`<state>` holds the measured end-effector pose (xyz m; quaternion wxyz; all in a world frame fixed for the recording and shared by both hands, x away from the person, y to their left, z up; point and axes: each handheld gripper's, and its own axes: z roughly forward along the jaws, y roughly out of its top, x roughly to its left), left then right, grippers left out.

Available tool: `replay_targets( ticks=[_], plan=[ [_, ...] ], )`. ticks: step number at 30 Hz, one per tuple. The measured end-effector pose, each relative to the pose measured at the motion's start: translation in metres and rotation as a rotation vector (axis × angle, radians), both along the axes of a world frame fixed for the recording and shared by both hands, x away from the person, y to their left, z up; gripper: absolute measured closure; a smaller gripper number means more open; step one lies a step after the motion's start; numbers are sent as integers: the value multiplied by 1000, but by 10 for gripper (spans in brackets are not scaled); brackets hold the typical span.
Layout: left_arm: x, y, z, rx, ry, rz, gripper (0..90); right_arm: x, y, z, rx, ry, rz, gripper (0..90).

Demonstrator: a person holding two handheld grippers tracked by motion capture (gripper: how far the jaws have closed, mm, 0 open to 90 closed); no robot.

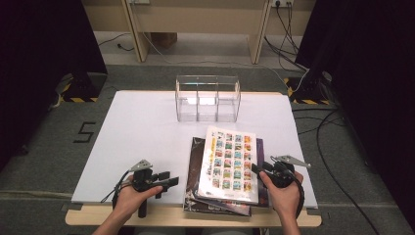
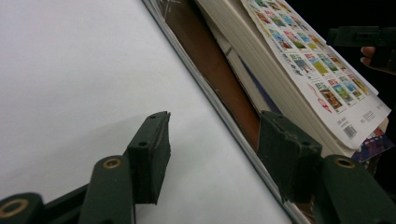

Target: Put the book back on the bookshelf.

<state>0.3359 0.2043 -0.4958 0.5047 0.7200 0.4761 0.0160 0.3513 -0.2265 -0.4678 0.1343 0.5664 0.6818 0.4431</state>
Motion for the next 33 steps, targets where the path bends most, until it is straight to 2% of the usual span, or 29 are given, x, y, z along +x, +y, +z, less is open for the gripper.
replay_targets(
  ticks=[8, 9, 15, 20, 21, 23, 27, 29, 33],
  plan=[
    [9, -12, 4, 6, 2, -10, 417, 5, 2, 4, -12, 59, 34, 459],
    [15, -17, 8, 14, 15, -10, 417, 7, 3, 4, -8, 76, 35, 461],
    [35, -46, 24, -18, 42, -66, 418, 17, 5, 11, -1, 124, 48, 461],
    [53, -73, 28, -2, 80, -107, 417, 24, 7, 13, 2, 155, 47, 461],
    [53, -73, 28, -2, 80, -107, 419, 24, 7, 13, 2, 155, 47, 461],
    [63, -81, 28, 1, 101, -97, 421, 24, 10, 13, 10, 174, 51, 461],
    [78, -92, 28, 32, 133, -66, 452, 25, 14, 9, -14, 201, 40, 457],
    [82, -95, 26, 35, 151, -55, 459, 26, 15, 8, -17, 216, 30, 457],
    [85, -100, 23, 32, 178, -61, 483, 25, 17, 8, -25, 217, 17, 458]
  ],
)
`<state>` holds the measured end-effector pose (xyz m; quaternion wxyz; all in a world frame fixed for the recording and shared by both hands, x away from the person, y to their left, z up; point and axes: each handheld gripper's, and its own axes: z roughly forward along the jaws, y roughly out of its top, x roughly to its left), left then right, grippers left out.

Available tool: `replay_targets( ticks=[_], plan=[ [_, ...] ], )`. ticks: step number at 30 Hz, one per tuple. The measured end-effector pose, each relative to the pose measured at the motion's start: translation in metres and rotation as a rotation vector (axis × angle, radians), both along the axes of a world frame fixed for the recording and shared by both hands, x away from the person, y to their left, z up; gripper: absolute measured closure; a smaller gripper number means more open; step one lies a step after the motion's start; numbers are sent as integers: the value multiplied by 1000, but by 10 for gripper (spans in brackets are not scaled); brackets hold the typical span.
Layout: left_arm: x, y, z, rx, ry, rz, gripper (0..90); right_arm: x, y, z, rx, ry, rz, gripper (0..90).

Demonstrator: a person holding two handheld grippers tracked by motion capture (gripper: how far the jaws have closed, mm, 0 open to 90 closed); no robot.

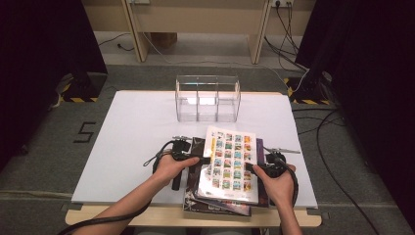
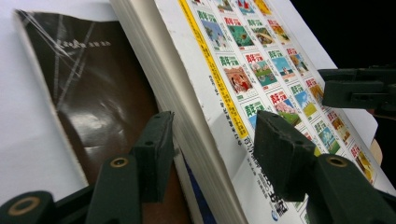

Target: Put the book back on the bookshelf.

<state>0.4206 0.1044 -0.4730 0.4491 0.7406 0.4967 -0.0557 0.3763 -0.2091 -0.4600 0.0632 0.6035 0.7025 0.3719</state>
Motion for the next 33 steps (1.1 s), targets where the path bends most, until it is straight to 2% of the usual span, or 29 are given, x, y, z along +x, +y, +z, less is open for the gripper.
replay_targets(
  ticks=[3, 6, 10, 11, 12, 16, 19, 20, 23, 24, 25, 27, 30, 32, 33],
  plan=[
    [0, -2, -2, 8, 10, 13, 490, 0, 1, 1, -7, -1, -5, 467],
    [3, 5, 0, -10, 37, 37, 513, -3, 3, 2, -4, 14, 9, 497],
    [4, 10, 2, -16, 55, 54, 537, -4, 5, 1, 6, 7, 28, 503],
    [3, 12, 3, -18, 60, 64, 551, -4, 6, 0, 10, 9, 28, 503],
    [1, 14, 6, -39, 71, 86, 592, -5, 9, 1, 9, 11, 22, 503],
    [-3, 15, 13, -59, 47, 83, 626, -4, 10, 0, 4, 6, 30, 503],
    [-8, 11, 22, -108, 30, 81, 642, -4, 11, 1, 2, 12, 25, 502],
    [-9, 10, 23, -123, 36, 74, 645, -4, 12, 1, 2, 11, 24, 502],
    [-11, 6, 17, -163, 105, 83, 632, -4, 12, 1, 4, 16, 19, 500],
    [-11, 6, 17, -163, 105, 83, 629, -4, 12, 1, 3, 16, 20, 499],
    [-13, 4, 13, -161, 131, 76, 628, -4, 12, 1, 1, 15, 21, 497],
    [-18, -1, 6, -148, 150, 51, 649, -4, 13, 1, -1, 15, 21, 494],
    [-20, -3, -1, -131, 128, 41, 687, -3, 12, 2, -1, 22, 31, 481],
    [-19, 1, -3, -165, 140, 30, 712, 1, 9, 2, 15, 41, 52, 479],
    [-20, 3, -3, -164, 131, 22, 722, 4, 7, 4, 27, 52, 66, 479]
  ],
)
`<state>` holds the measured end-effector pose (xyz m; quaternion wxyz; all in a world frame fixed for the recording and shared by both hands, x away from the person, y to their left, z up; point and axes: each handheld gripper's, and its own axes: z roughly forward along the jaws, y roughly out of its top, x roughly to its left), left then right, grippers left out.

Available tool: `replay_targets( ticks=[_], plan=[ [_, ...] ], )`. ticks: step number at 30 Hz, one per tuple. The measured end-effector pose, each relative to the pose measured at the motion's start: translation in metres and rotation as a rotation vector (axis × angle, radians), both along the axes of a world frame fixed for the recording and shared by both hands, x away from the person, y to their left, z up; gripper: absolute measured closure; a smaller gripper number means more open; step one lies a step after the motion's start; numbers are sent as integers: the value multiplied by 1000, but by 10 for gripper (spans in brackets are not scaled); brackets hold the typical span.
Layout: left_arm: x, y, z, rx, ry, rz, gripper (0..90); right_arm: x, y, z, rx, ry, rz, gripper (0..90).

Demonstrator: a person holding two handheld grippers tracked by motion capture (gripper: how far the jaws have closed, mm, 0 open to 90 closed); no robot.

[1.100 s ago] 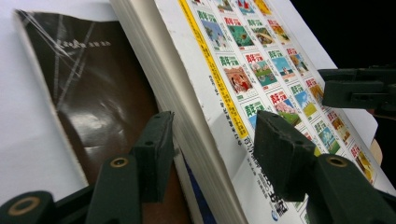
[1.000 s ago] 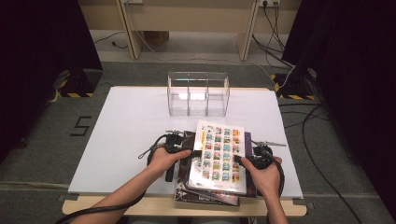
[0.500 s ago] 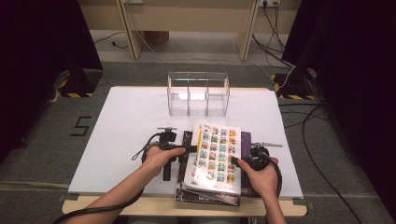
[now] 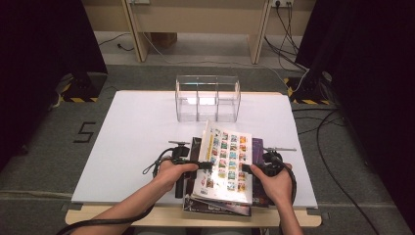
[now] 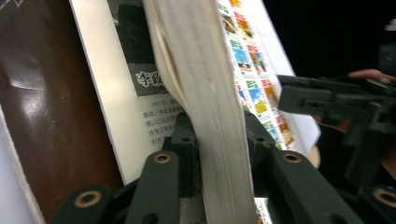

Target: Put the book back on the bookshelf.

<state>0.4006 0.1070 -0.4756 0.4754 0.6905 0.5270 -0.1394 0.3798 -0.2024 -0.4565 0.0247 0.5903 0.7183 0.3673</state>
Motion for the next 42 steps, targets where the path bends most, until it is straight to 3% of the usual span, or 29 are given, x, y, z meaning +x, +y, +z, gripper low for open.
replay_targets(
  ticks=[4, 12, 18, 25, 29, 32, 37, 38, 42],
  plan=[
    [-7, 11, 2, 6, -7, -40, 730, 18, -7, 10, 24, -41, 7, 444],
    [-23, 27, -9, -33, -11, -54, 733, 68, -3, 8, 41, 1, 3, 439],
    [-27, 31, -13, -43, -11, -49, 730, 90, 5, 0, 63, 51, -6, 435],
    [-29, 32, -17, -57, -21, -37, 724, 96, 2, -3, 119, 61, -23, 436],
    [-30, 33, -19, -59, -20, -31, 722, 100, 5, -4, 127, 57, -25, 435],
    [-31, 34, -21, -65, -14, -21, 713, 99, 6, -4, 114, 55, -39, 489],
    [-33, 34, -23, -72, -23, -7, 701, 95, 0, -5, 190, 117, -48, 541],
    [-32, 35, -24, -79, -17, -7, 699, 94, -1, -6, 207, 144, -29, 543],
    [-32, 36, -25, -84, -9, -5, 692, 93, -1, -9, 264, 185, 3, 556]
  ],
)
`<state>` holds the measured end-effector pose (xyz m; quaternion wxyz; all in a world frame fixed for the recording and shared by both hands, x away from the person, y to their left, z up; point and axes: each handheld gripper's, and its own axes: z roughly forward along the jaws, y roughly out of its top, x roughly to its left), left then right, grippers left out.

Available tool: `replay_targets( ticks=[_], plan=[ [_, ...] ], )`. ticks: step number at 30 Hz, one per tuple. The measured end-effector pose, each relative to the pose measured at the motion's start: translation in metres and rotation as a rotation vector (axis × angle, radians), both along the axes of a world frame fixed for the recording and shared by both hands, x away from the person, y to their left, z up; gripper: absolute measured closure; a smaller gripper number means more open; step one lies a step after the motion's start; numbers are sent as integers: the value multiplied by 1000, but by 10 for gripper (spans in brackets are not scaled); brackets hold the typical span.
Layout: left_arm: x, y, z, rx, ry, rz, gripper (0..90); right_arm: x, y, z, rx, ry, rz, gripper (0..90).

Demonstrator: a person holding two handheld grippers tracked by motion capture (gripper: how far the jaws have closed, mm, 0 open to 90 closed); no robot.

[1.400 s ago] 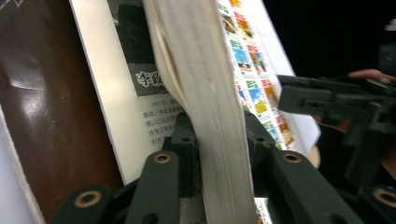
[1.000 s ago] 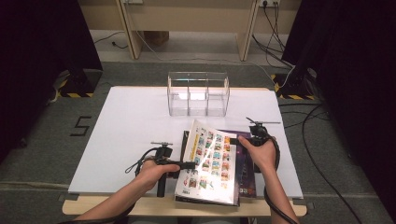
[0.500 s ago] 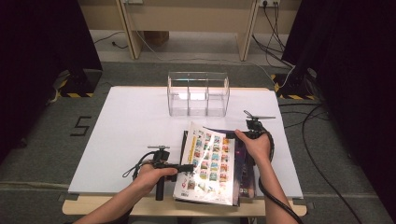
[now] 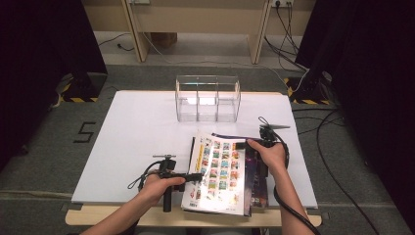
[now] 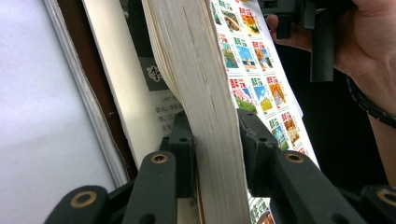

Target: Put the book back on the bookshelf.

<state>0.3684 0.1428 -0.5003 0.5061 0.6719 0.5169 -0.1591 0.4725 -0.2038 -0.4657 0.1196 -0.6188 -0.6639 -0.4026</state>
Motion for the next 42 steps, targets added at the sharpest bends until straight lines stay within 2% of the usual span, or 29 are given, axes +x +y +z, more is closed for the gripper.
replay_targets(
  ticks=[3, 7, 13, 16, 20, 22, 25, 26, 28, 30, 32, 33, 34, 36, 42],
  plan=[
    [1, 0, 1, 7, 4, -9, 685, 0, 3, 3, -23, 11, 18, 558],
    [3, 1, 2, 18, 11, -22, 679, -2, 5, 8, -47, -27, 48, 580],
    [4, 3, 3, 27, 28, -29, 677, -5, 5, 12, 23, -23, 37, 654],
    [4, 4, 4, 30, 34, -31, 675, -5, 3, 10, 98, -2, 28, 703],
    [4, 4, 4, 30, 28, -33, 669, -5, 3, 9, 134, 12, 13, 720],
    [3, 4, 6, 41, 14, -33, 650, -6, 3, 12, 141, 11, 20, 725],
    [2, 6, 9, 63, 0, -37, 574, -8, 3, 16, 145, -7, 29, 729],
    [0, 10, 12, 114, -43, -33, 542, -10, 4, 21, 158, -21, 31, 733],
    [-4, 17, 14, 167, -90, -27, 500, -12, 5, 25, 162, -28, 35, 735],
    [-7, 27, 18, 176, -131, -2, 474, -15, 5, 29, 173, -41, 34, 736],
    [-10, 37, 21, 210, -180, 24, 461, -17, 6, 32, 171, -48, 33, 738],
    [-10, 37, 21, 210, -180, 24, 454, -17, 6, 32, 171, -48, 33, 738],
    [-13, 47, 23, 256, -222, 55, 449, -19, 7, 35, 169, -64, 28, 738],
    [-16, 55, 23, 272, -238, 71, 438, -21, 7, 37, 166, -71, 27, 738],
    [-19, 71, 16, 270, -240, 133, 428, -24, 8, 46, 154, -84, 29, 738]
  ],
)
